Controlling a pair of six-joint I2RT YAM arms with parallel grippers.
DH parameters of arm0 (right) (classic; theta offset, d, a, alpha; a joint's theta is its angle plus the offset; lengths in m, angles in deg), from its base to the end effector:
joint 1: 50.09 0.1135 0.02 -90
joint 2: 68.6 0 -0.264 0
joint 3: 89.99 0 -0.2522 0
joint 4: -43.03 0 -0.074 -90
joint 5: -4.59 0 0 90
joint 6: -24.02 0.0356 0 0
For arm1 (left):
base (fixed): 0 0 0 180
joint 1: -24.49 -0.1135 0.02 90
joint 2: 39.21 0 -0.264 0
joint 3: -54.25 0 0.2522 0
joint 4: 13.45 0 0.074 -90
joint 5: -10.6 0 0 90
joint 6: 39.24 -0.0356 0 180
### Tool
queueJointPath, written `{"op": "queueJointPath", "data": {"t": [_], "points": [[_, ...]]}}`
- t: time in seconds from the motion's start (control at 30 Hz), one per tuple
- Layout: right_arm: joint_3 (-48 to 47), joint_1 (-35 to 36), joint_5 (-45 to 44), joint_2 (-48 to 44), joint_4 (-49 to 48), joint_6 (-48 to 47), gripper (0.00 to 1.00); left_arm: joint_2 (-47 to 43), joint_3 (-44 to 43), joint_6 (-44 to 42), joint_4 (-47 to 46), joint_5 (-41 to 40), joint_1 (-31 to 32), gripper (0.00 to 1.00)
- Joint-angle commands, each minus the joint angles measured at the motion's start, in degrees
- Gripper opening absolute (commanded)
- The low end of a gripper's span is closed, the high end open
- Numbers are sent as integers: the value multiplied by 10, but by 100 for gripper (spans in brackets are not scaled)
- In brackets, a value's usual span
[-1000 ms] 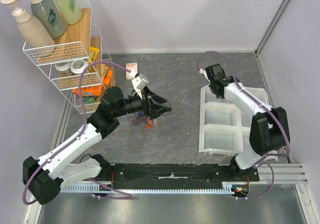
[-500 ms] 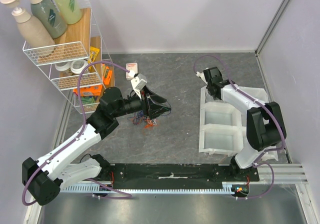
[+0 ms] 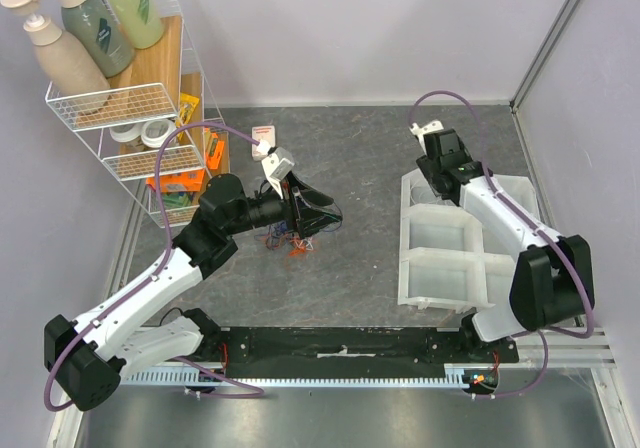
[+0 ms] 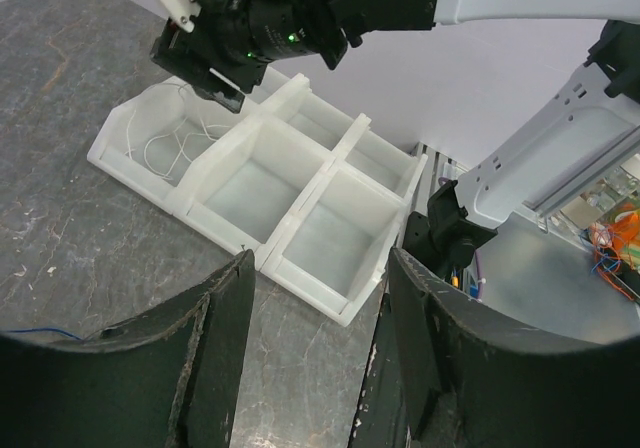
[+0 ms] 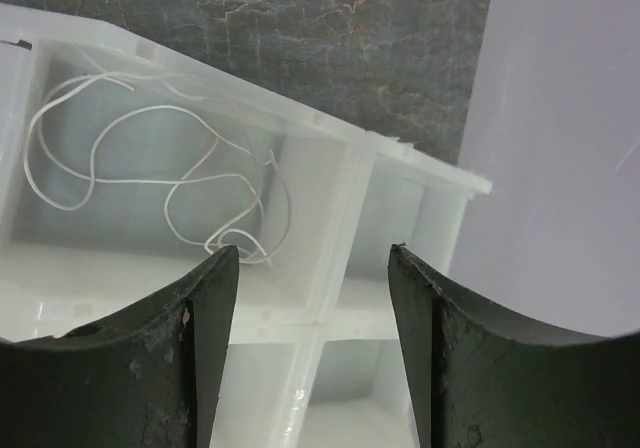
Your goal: Untangle the cables
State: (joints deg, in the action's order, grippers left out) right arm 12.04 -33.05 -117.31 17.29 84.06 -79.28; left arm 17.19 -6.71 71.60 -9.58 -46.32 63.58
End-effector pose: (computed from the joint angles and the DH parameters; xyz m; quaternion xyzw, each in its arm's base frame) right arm 0.3108 0.0756 0.2635 -0.1426 0.8943 -0.2462 0.3453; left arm 0.1656 -0.1596 0.3547 0.3068 0.6331 -0.5139 0.4908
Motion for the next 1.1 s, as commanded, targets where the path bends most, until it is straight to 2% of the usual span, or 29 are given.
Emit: {"op": "queueJointPath", "data": {"t": [0.0,0.17,0.2,0.27,0.43,0.53,0.6,0.67,0.73,0.8,0.9,1.07], "points": [[23,-49,60,-18,-21,115,69,-2,-13,-1,-17,-1,2,62],[35,-89,120,10,-58,213,68,-3,-13,-1,-17,1,3,62],[34,-96,112,21,-64,235,64,-4,-13,-2,-18,0,2,62],[27,-105,81,44,-65,260,49,-5,-13,-4,-17,0,2,62],[28,-106,117,73,-73,256,37,-3,-13,-3,-17,-1,2,62],[32,-106,134,75,-77,257,21,1,-14,0,-17,3,2,62],[36,-107,138,51,-88,262,15,2,-13,1,-17,2,3,62],[31,-107,153,19,-95,268,20,5,-13,1,-17,1,3,62],[10,-107,163,-4,-75,283,40,6,-14,3,-16,1,3,62],[-22,-107,181,-3,-35,291,48,9,-14,3,-16,1,2,62],[-43,-106,218,0,3,292,54,6,-15,1,-14,0,2,62],[-26,-106,247,-12,-21,298,58,4,-14,-1,-13,-3,3,62]]}}
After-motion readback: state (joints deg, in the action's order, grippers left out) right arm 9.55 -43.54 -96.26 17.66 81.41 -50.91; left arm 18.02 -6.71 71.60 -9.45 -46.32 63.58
